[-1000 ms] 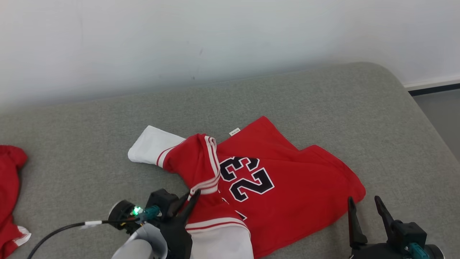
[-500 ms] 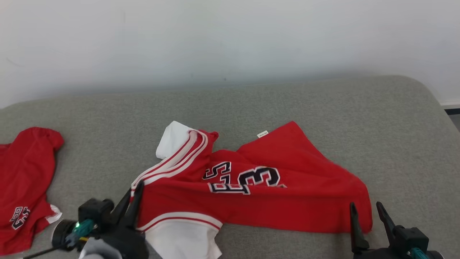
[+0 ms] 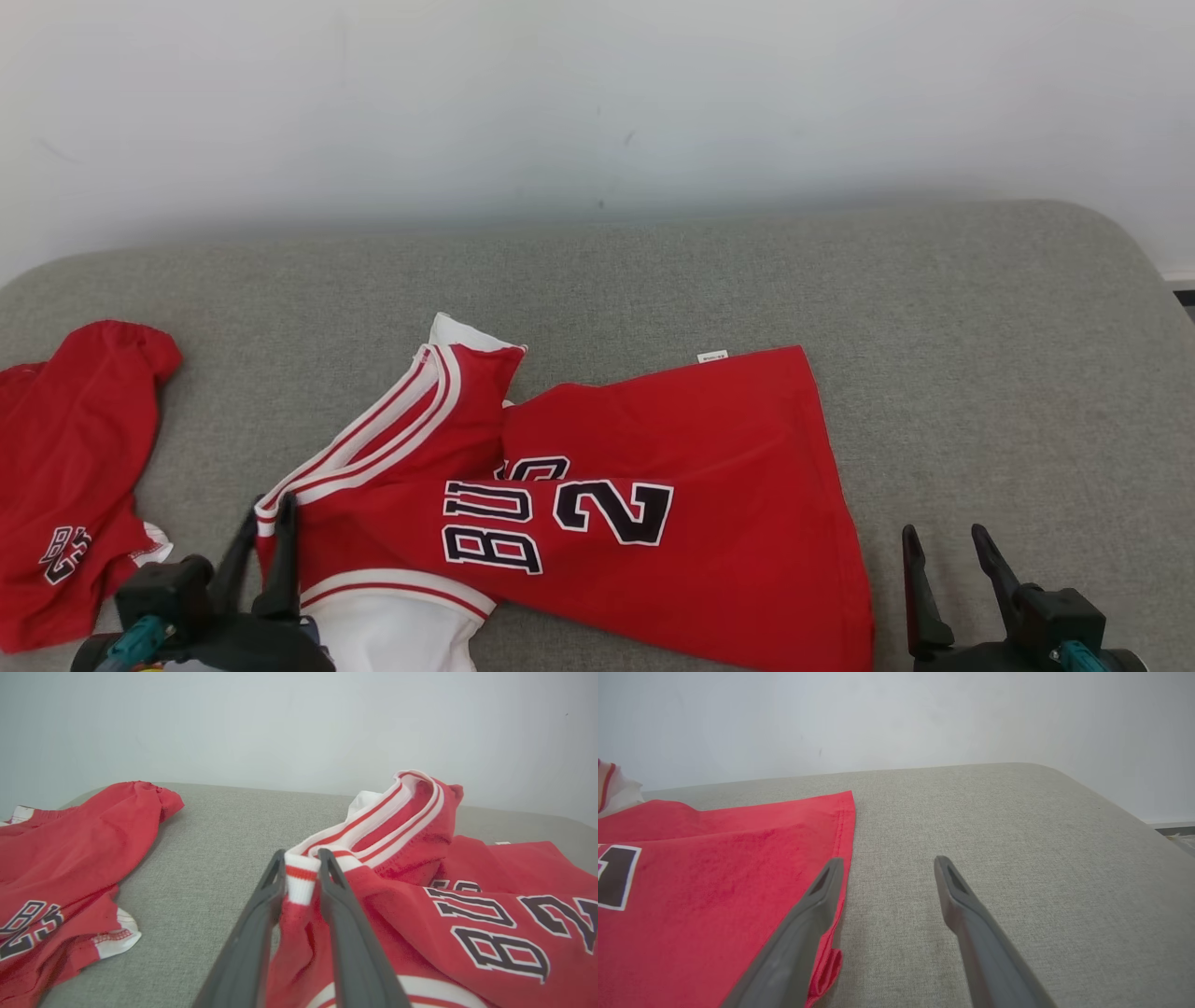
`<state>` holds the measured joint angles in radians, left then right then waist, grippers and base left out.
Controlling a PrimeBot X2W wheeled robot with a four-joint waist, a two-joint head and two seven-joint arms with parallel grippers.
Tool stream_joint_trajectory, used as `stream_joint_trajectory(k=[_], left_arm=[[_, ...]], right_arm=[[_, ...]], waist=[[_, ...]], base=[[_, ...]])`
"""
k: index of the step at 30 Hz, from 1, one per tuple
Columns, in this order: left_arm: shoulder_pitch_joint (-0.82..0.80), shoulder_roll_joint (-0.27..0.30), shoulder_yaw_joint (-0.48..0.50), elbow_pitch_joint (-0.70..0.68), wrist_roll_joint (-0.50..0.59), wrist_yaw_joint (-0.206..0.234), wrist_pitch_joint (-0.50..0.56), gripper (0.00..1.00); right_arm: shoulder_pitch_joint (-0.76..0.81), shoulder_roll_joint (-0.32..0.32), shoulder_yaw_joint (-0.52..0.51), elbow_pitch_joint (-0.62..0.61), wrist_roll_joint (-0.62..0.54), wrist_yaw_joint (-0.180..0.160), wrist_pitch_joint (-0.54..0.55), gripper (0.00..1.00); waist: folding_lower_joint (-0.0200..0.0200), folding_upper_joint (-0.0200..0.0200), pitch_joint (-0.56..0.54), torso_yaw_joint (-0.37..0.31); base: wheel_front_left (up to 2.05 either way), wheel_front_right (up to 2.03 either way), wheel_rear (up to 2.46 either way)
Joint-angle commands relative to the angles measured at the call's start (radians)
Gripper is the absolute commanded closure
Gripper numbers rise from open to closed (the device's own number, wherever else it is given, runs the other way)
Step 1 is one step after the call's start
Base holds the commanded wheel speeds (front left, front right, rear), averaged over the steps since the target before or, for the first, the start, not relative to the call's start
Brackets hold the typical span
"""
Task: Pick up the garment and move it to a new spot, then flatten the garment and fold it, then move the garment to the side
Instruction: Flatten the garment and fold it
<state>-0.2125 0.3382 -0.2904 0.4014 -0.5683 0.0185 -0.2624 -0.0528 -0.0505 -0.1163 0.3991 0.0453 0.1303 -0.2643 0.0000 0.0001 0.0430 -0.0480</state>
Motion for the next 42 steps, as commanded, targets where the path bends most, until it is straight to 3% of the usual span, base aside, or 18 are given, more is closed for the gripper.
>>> stream_joint_trajectory(k=[1,10,17,25,35,36,37,38,39,42], left_arm=[[0.012,0.000,0.022,0.003,0.016,-0.008,-0.002,0.00],[0.108,-0.084,0.190,-0.124,0.156,-0.022,-0.002,0.00],[0.228,-0.197,0.316,-0.240,0.274,-0.050,-0.002,0.00],[0.278,-0.258,0.369,-0.237,0.359,-0.089,-0.002,0.00],[0.251,-0.285,0.382,-0.213,0.387,-0.123,-0.002,0.00],[0.249,-0.286,0.382,-0.210,0.390,-0.123,-0.002,0.00],[0.249,-0.287,0.381,-0.207,0.391,-0.125,-0.002,0.00],[0.249,-0.287,0.382,-0.203,0.390,-0.128,-0.002,0.00],[0.253,-0.288,0.382,-0.207,0.390,-0.129,-0.002,0.00],[0.271,-0.288,0.378,-0.218,0.381,-0.130,-0.002,0.00]], right_arm=[[0.006,0.001,-0.005,0.001,-0.005,0.001,-0.001,0.00],[0.017,0.001,-0.007,0.023,-0.002,0.001,-0.001,0.00],[-0.007,0.001,0.025,0.093,-0.009,0.001,-0.001,0.00],[-0.079,-0.013,0.054,0.215,-0.025,0.001,-0.001,0.00],[-0.238,-0.053,0.117,0.479,0.005,0.001,0.016,0.00],[-0.250,-0.054,0.126,0.501,0.013,0.001,0.016,0.10],[-0.261,-0.058,0.134,0.521,0.017,0.001,0.017,0.55],[-0.271,-0.062,0.143,0.544,0.021,0.001,0.024,0.85],[-0.280,-0.064,0.148,0.566,0.030,0.001,0.031,1.00],[-0.310,-0.079,0.163,0.589,0.038,0.001,0.017,1.00]], waist=[[0.0000,-0.0001,-0.004,0.000],[0.0000,-0.0001,-0.025,0.013],[0.0000,-0.0001,-0.030,0.040],[0.0000,-0.0001,-0.025,0.064],[0.0000,-0.0001,-0.012,0.092],[0.0000,-0.0001,-0.012,0.094],[0.0000,-0.0001,-0.011,0.095],[0.0000,-0.0001,-0.012,0.096],[0.0000,-0.0001,-0.013,0.097],[0.0000,-0.0001,-0.014,0.096]], base=[[0.00,0.00,0.00],[0.00,0.00,0.00],[0.00,0.00,0.00],[0.00,0.00,0.00],[0.00,0.00,0.00],[0.00,0.00,0.00],[0.00,0.00,0.00],[0.00,0.00,0.00],[0.00,0.00,0.00],[0.00,0.00,0.00]])
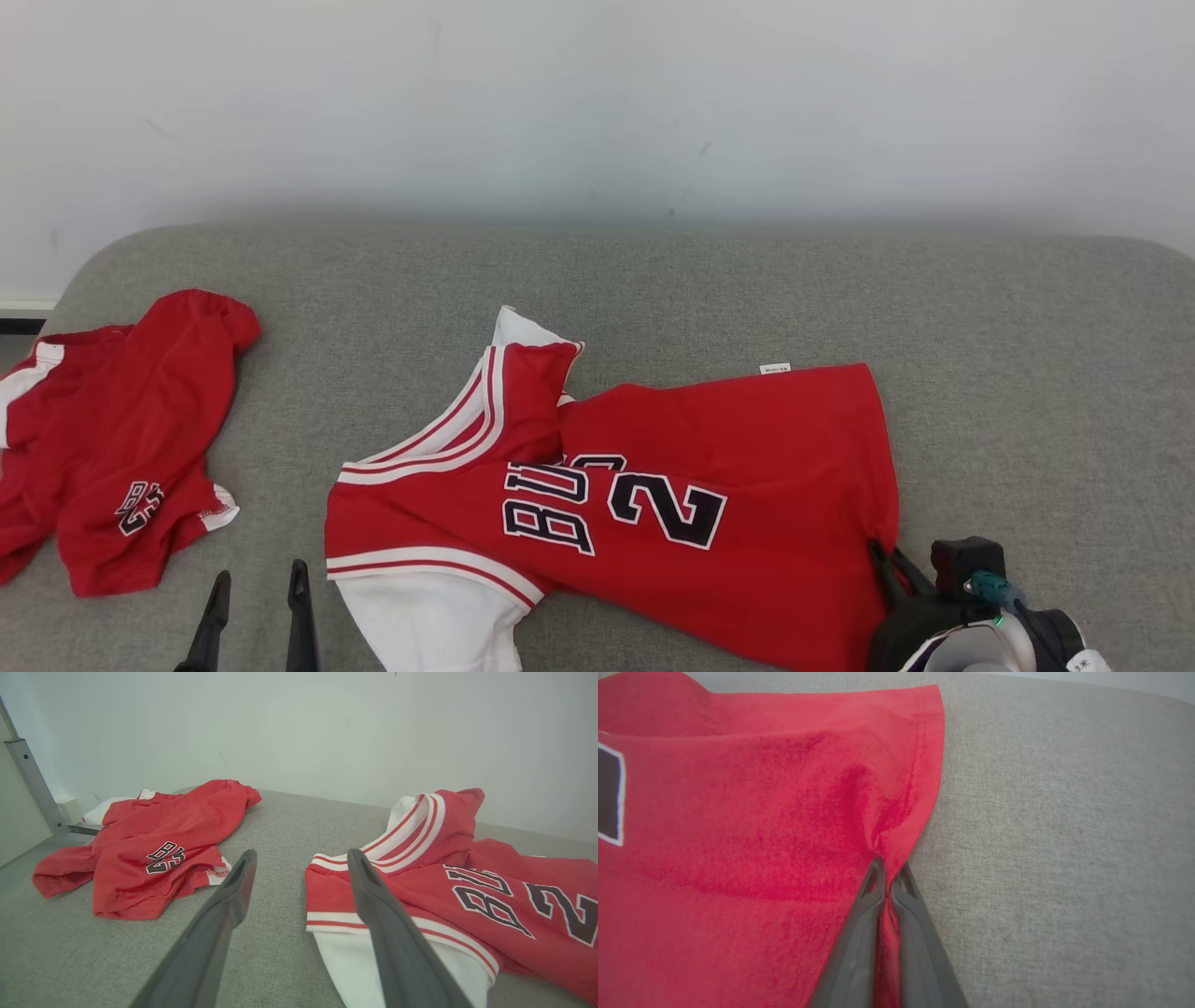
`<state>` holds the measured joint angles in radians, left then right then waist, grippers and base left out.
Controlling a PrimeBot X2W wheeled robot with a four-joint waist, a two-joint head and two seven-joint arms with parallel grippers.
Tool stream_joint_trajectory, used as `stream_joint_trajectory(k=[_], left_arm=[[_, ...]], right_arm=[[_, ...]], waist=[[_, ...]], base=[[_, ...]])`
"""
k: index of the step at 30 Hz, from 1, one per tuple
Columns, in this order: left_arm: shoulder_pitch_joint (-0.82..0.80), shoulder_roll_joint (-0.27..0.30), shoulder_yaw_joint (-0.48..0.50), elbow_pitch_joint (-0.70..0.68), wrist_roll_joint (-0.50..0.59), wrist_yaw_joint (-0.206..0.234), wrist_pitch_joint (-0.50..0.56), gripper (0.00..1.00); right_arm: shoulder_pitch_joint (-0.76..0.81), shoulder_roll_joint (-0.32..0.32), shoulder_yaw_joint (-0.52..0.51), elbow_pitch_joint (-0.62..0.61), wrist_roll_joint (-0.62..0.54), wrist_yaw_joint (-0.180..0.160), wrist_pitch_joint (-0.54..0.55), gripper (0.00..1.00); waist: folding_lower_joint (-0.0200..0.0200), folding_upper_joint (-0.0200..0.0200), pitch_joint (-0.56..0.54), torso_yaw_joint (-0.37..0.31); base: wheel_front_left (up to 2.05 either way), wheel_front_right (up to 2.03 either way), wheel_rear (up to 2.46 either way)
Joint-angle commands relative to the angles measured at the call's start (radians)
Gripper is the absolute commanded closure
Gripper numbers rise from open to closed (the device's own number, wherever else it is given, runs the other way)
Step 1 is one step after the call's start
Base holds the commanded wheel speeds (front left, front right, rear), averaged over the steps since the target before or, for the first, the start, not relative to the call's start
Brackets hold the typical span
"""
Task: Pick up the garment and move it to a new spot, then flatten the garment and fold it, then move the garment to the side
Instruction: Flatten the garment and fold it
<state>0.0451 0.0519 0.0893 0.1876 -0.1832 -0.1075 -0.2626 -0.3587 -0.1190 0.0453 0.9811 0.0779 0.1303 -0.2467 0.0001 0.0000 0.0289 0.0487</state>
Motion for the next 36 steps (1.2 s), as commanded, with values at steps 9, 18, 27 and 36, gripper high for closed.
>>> stream_joint_trajectory(k=[9,18,27,36], left_arm=[[-0.005,-0.002,-0.021,-0.010,-0.028,0.013,-0.002,0.00],[-0.062,-0.002,-0.063,0.031,-0.037,0.008,-0.002,0.00],[-0.098,-0.002,-0.091,0.055,-0.046,0.004,-0.002,0.00],[-0.089,-0.002,-0.089,0.076,-0.049,-0.005,-0.002,0.00]], right_arm=[[-0.073,-0.038,-0.008,-0.122,0.016,0.001,-0.020,1.00],[-0.251,-0.080,0.022,-0.098,0.004,0.001,-0.018,1.00],[-0.415,-0.116,0.017,0.059,-0.028,0.001,-0.018,1.00],[-0.427,-0.135,-0.025,0.082,-0.085,0.001,-0.019,0.00]], waist=[[-0.0001,0.0000,0.031,-0.012],[-0.0001,0.0000,0.082,0.015],[-0.0001,0.0000,0.111,0.054],[-0.0001,0.0000,0.086,0.045]], base=[[0.00,0.00,0.00],[0.00,0.00,0.00],[0.00,0.00,0.00],[0.00,0.00,0.00]])
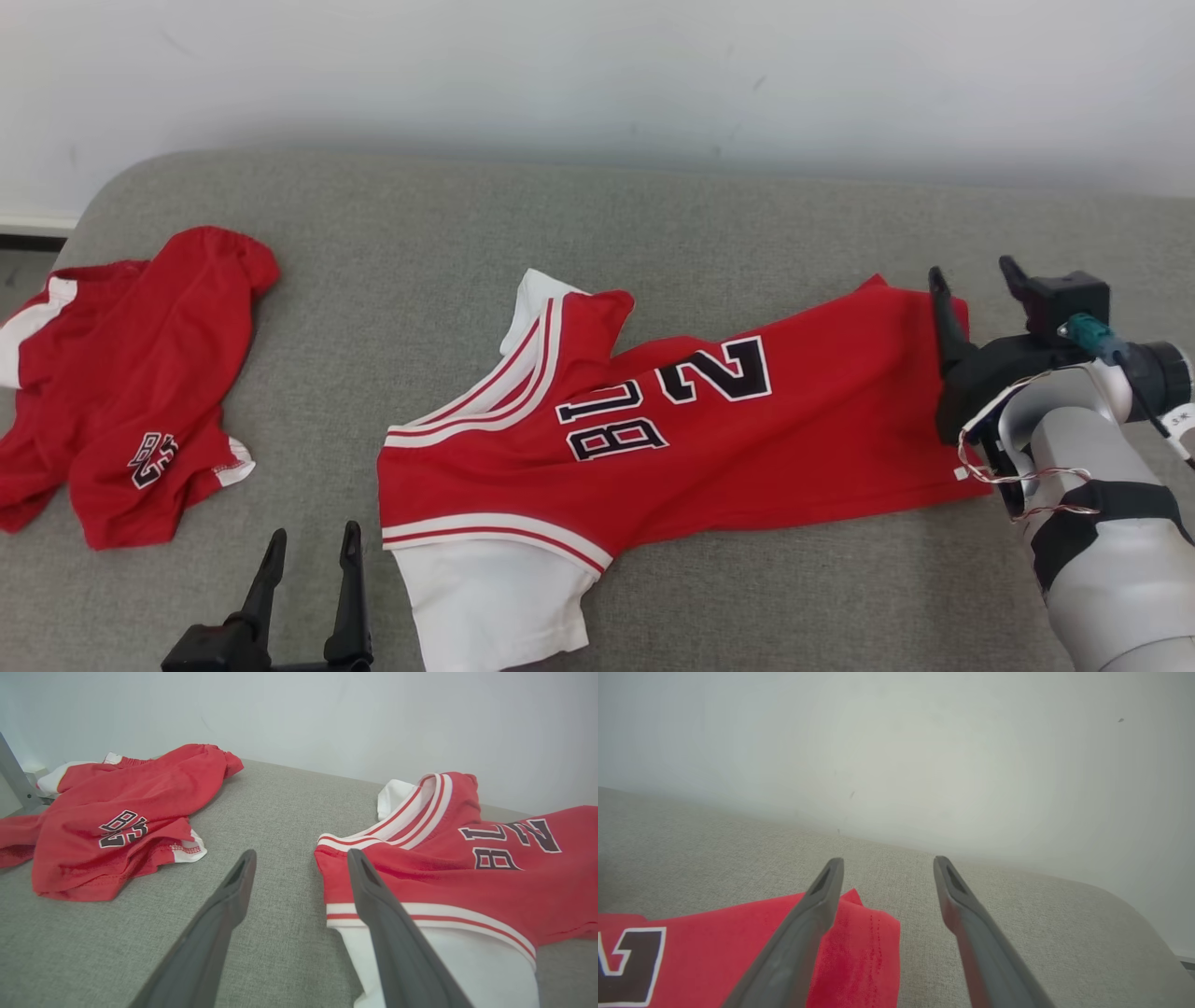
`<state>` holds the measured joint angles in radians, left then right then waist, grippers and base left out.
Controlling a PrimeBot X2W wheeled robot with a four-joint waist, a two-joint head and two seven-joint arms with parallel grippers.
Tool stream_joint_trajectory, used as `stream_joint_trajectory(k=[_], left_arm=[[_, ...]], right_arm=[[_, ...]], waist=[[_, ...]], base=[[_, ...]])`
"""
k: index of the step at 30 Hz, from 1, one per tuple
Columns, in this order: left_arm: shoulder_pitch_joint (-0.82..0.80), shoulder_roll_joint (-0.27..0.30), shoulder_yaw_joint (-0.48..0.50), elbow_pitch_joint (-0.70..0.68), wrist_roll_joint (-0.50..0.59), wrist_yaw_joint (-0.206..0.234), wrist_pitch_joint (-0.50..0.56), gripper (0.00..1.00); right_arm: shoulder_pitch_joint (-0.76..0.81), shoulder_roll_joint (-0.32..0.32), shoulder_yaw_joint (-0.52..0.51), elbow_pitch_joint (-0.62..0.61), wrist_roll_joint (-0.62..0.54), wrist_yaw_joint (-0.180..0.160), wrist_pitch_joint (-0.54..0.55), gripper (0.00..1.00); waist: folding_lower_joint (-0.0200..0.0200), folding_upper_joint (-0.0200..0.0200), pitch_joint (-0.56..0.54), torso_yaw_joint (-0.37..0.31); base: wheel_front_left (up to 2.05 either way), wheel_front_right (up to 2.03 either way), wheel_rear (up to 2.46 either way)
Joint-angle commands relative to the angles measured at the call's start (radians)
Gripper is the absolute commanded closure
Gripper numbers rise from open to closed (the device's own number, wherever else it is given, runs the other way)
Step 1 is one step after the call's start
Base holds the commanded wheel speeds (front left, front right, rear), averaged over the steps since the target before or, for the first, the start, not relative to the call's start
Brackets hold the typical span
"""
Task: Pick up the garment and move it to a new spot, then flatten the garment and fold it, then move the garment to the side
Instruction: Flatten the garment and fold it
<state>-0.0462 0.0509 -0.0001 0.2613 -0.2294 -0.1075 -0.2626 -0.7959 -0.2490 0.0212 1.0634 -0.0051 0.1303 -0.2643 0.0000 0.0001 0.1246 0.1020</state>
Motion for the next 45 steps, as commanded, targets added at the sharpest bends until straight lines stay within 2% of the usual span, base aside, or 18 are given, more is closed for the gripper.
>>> stream_joint_trajectory(k=[1,7,16,25,35,45], left_arm=[[0.006,-0.001,0.003,0.003,-0.001,-0.005,-0.002,0.00],[0.030,-0.001,0.018,0.003,0.010,-0.008,-0.002,0.00],[0.048,-0.001,0.032,-0.008,0.012,-0.014,-0.002,0.00],[0.066,-0.001,0.039,-0.003,0.007,-0.013,-0.002,0.00],[0.089,-0.001,0.016,0.040,-0.011,-0.016,-0.002,0.00],[0.070,-0.001,-0.091,0.199,-0.053,-0.024,-0.002,0.00]], right_arm=[[0.023,-0.003,-0.009,-0.018,-0.004,0.001,-0.001,0.00],[0.135,0.003,-0.012,-0.185,-0.019,0.001,-0.001,0.00],[0.395,0.033,0.010,-0.436,0.030,0.001,-0.001,0.00],[0.611,0.097,-0.063,-0.603,0.038,0.001,-0.001,0.00],[0.689,0.148,-0.121,-0.628,0.016,0.001,-0.001,0.00],[0.614,0.114,-0.141,-0.550,0.003,0.001,-0.001,0.00]], waist=[[0.0000,-0.0001,-0.016,-0.013],[0.0000,-0.0001,-0.054,-0.037],[0.0000,-0.0001,-0.062,-0.057],[0.0000,-0.0001,-0.068,-0.063],[0.0000,-0.0001,-0.068,-0.072],[0.0000,-0.0001,-0.052,-0.072]], base=[[0.00,0.00,0.00],[0.00,0.00,0.00],[0.00,0.00,0.00],[0.00,0.00,0.00],[0.00,0.00,0.00],[0.00,0.00,0.00]])
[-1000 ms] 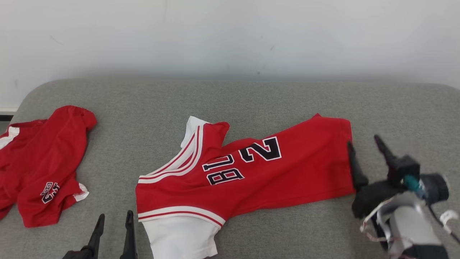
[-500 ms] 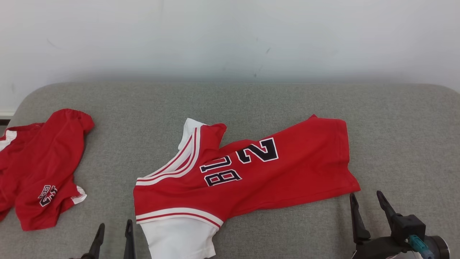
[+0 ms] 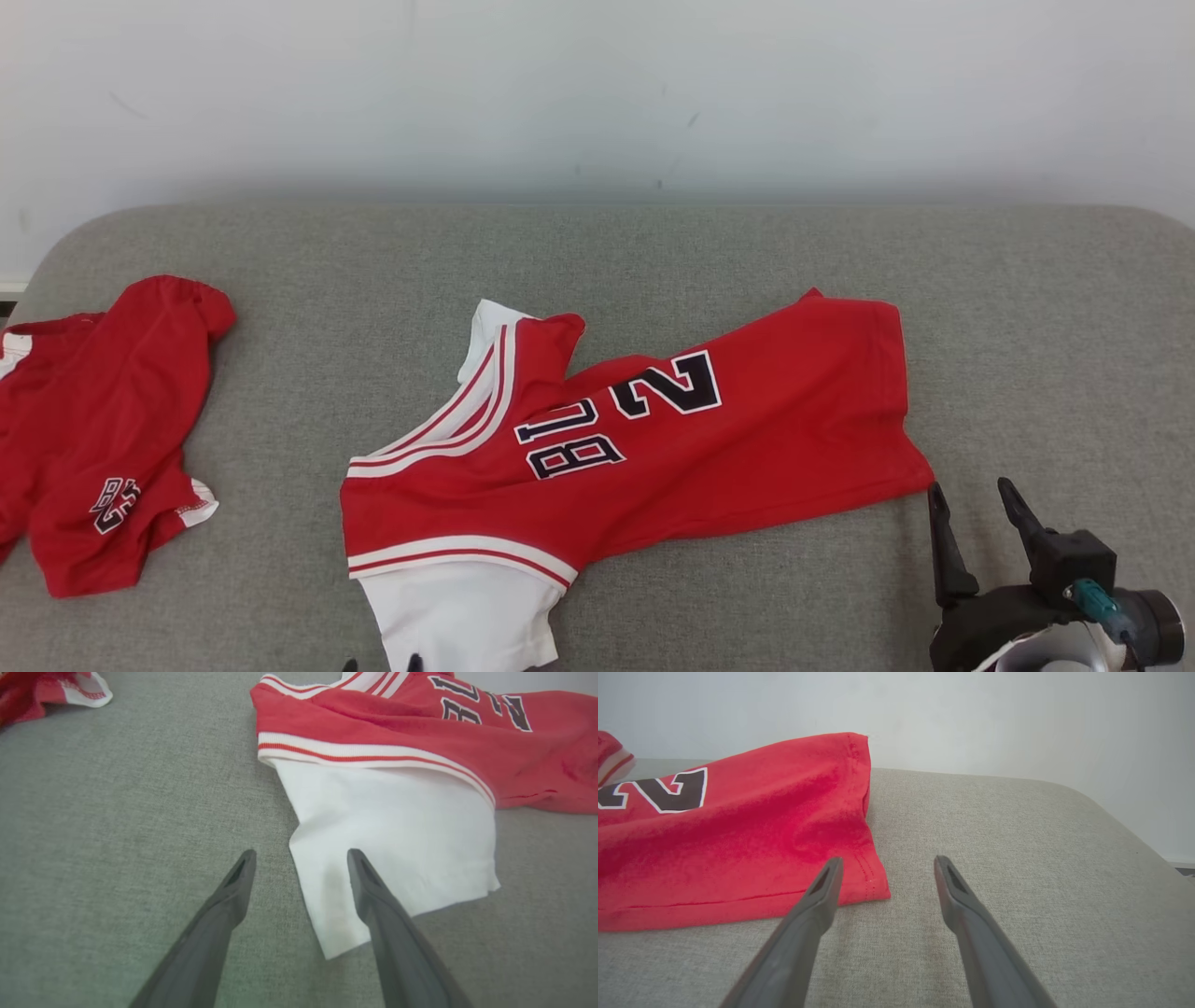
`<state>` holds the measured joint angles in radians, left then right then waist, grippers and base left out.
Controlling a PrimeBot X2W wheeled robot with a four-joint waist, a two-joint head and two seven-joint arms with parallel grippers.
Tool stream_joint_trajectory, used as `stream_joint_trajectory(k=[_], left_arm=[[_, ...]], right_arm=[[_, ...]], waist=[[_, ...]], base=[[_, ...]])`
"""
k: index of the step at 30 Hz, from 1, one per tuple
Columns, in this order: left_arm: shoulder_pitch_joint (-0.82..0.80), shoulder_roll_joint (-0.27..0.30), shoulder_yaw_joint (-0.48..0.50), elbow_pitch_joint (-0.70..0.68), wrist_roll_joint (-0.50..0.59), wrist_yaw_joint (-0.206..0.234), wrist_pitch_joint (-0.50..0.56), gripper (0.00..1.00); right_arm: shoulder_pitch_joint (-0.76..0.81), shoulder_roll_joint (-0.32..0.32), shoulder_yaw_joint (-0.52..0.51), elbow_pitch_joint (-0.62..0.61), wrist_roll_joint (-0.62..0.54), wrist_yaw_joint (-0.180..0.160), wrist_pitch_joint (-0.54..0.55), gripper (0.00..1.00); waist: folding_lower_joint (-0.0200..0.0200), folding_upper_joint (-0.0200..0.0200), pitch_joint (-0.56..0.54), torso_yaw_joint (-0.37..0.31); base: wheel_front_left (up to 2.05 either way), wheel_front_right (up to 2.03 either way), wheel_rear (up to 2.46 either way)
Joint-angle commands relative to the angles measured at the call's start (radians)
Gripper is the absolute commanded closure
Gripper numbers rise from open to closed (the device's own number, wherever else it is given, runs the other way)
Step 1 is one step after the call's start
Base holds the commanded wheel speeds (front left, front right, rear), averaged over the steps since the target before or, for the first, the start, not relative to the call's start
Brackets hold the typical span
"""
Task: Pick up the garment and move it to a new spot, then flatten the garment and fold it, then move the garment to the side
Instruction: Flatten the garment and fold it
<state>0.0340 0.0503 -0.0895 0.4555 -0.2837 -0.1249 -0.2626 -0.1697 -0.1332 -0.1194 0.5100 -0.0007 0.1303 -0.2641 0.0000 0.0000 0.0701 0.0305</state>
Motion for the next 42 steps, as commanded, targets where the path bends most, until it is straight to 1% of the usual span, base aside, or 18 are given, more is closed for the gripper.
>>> stream_joint_trajectory(k=[1,10,14,23,24,25,26,27,28,29,30,32,35,42], left_arm=[[-0.013,0.000,-0.011,0.014,-0.004,-0.007,-0.002,0.00],[-0.011,0.000,-0.078,0.042,-0.012,-0.006,-0.002,0.00],[-0.015,0.000,-0.105,0.052,-0.023,-0.005,-0.002,0.00],[-0.046,-0.001,-0.157,0.109,-0.062,-0.005,-0.001,0.00],[-0.051,-0.001,-0.162,0.116,-0.067,-0.005,-0.001,0.00],[-0.055,-0.001,-0.169,0.125,-0.077,-0.005,-0.001,0.00],[-0.055,-0.001,-0.169,0.125,-0.077,-0.005,-0.001,0.00],[-0.058,-0.002,-0.180,0.140,-0.086,-0.005,0.002,0.19],[-0.064,-0.002,-0.190,0.152,-0.093,-0.005,0.002,0.59],[-0.073,-0.004,-0.200,0.164,-0.103,-0.006,0.004,0.73],[-0.080,-0.005,-0.210,0.176,-0.109,-0.008,0.005,1.00],[-0.094,-0.005,-0.224,0.195,-0.114,-0.007,0.005,1.00],[-0.113,-0.003,-0.223,0.200,-0.123,-0.006,0.005,1.00],[-0.085,0.008,-0.175,0.150,-0.123,-0.004,0.000,1.00]], right_arm=[[-0.022,-0.006,-0.002,0.018,-0.005,0.001,-0.001,0.00],[-0.108,-0.036,0.012,0.135,0.003,0.001,-0.001,0.00],[-0.145,-0.045,0.030,0.209,0.012,0.001,-0.001,0.00],[-0.188,-0.047,0.035,0.319,0.022,0.001,-0.001,0.00],[-0.197,-0.046,0.036,0.335,0.025,0.001,-0.001,0.06],[-0.205,-0.045,0.037,0.353,0.027,0.001,-0.001,0.40],[-0.205,-0.045,0.037,0.353,0.027,0.001,-0.001,0.40],[-0.216,-0.044,0.038,0.370,0.030,0.001,-0.001,0.67],[-0.226,-0.042,0.036,0.385,0.034,0.001,-0.001,0.87],[-0.234,-0.042,0.038,0.399,0.032,0.001,-0.001,0.87],[-0.244,-0.043,0.038,0.409,0.033,0.001,-0.001,1.00],[-0.257,-0.043,0.037,0.421,0.032,0.001,-0.001,1.00],[-0.265,-0.041,0.028,0.405,0.030,0.001,-0.001,1.00],[-0.208,-0.051,0.035,0.347,0.036,0.001,-0.001,1.00]], waist=[[0.0000,0.0000,0.004,0.000],[0.0000,0.0000,0.035,0.013],[0.0000,0.0000,0.043,0.022],[0.0000,0.0000,0.039,0.028],[0.0000,0.0000,0.040,0.028],[0.0000,0.0000,0.039,0.028],[0.0000,0.0000,0.039,0.028],[0.0000,0.0000,0.039,0.028],[0.0000,0.0000,0.040,0.028],[0.0000,0.0000,0.041,0.029],[0.0000,0.0000,0.043,0.030],[0.0000,0.0000,0.045,0.032],[0.0000,0.0000,0.047,0.036],[0.0000,0.0000,0.034,0.037]], base=[[0.00,0.00,0.00],[0.00,0.00,0.00],[0.00,0.00,0.00],[0.00,0.00,0.00],[0.00,0.00,0.00],[0.00,0.00,0.00],[0.00,0.00,0.00],[0.00,0.00,0.00],[0.00,0.00,0.00],[0.00,0.00,0.00],[0.00,0.00,0.00],[0.00,0.00,0.00],[0.00,0.00,0.00],[0.00,0.00,0.00]])
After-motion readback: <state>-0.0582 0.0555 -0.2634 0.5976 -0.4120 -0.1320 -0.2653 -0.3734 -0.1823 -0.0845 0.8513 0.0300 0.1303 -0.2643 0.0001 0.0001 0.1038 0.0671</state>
